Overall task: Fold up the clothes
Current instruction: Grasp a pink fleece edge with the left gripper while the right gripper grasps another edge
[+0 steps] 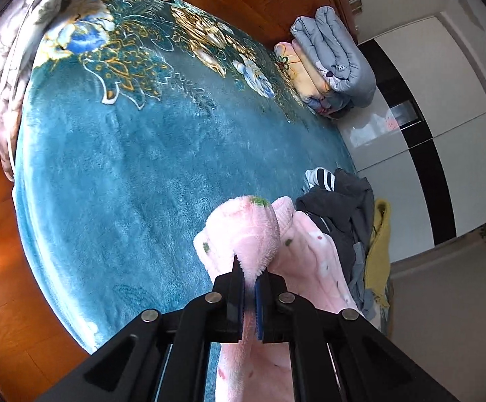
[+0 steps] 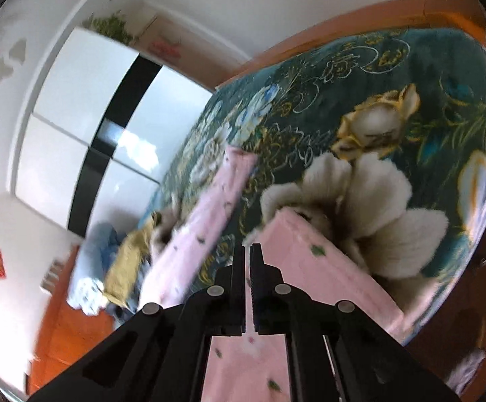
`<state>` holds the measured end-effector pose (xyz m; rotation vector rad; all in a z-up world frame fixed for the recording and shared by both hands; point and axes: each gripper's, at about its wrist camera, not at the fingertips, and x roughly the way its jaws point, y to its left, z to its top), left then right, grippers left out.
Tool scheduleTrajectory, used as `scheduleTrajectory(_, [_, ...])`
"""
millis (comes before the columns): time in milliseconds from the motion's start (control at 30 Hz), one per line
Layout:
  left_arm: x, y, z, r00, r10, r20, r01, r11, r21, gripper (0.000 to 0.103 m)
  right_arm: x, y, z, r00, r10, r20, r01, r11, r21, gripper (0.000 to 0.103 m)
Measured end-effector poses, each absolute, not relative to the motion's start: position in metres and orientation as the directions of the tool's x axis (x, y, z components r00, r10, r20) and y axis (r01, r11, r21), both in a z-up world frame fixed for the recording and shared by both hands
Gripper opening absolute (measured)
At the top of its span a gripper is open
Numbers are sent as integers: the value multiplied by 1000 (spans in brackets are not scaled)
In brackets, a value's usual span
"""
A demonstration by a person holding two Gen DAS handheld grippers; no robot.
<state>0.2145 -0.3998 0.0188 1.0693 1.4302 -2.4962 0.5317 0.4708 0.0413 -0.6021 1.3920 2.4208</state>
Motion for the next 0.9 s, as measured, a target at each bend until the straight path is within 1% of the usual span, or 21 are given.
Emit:
scheduleTrajectory(33, [214, -400, 19, -754, 265, -601, 384, -565, -730, 5, 535, 468, 41, -866, 30, -500, -443, -510, 737, 17])
scheduleTrajectory(67, [213, -399, 18, -753, 267, -602, 384, -565, -730, 5, 538, 467, 40, -860, 21, -510, -444, -523, 728, 37])
scheduleTrajectory(100, [213, -398, 17, -751, 268, -603, 384, -565, -730, 5, 542, 466, 38, -858, 9, -514, -441, -526, 727, 45])
scheduleTrajectory(133, [212, -397, 17, -750, 270, -603, 384, -565, -730, 5, 548, 464, 34, -853, -1, -522, -443, -526, 725, 49])
scheduleTrajectory(300, [207, -391, 15, -743, 281, -607, 381, -569, -729, 5, 579, 457, 0, -809, -36, -586, -502, -475, 723, 49])
scheduleTrajectory(500, [201, -383, 18, -738, 297, -606, 367, -577, -730, 5, 575, 444, -29, -789, -121, -602, -499, -447, 743, 49])
scheduleTrajectory(533, [201, -383, 18, -738, 297, -605, 367, -577, -730, 5, 572, 442, -32, -789, -134, -599, -493, -444, 748, 49])
scheduleTrajectory(600, [202, -384, 18, -739, 297, -605, 366, -577, -730, 5, 564, 440, -33, -797, -142, -587, -479, -444, 757, 46])
scheduleTrajectory(700, [205, -388, 19, -743, 292, -602, 368, -573, -732, 5, 553, 441, -32, -807, -147, -571, -466, -436, 770, 25])
scheduleTrajectory(733, [206, -390, 20, -745, 292, -599, 370, -567, -736, 5, 551, 441, -32, -807, -142, -574, -471, -431, 769, 6])
scheduleTrajectory(800, [207, -394, 21, -750, 292, -594, 373, -555, -743, 5, 548, 445, -31, -818, -123, -562, -474, -409, 780, 5])
scheduleTrajectory(833, [209, -396, 23, -754, 292, -588, 373, -547, -749, 5, 549, 447, -28, -836, -114, -536, -457, -396, 797, 5])
scheduleTrajectory(900, [216, -404, 33, -779, 299, -552, 352, -520, -778, 5, 555, 451, -9, -890, -76, -449, -391, -377, 840, 4])
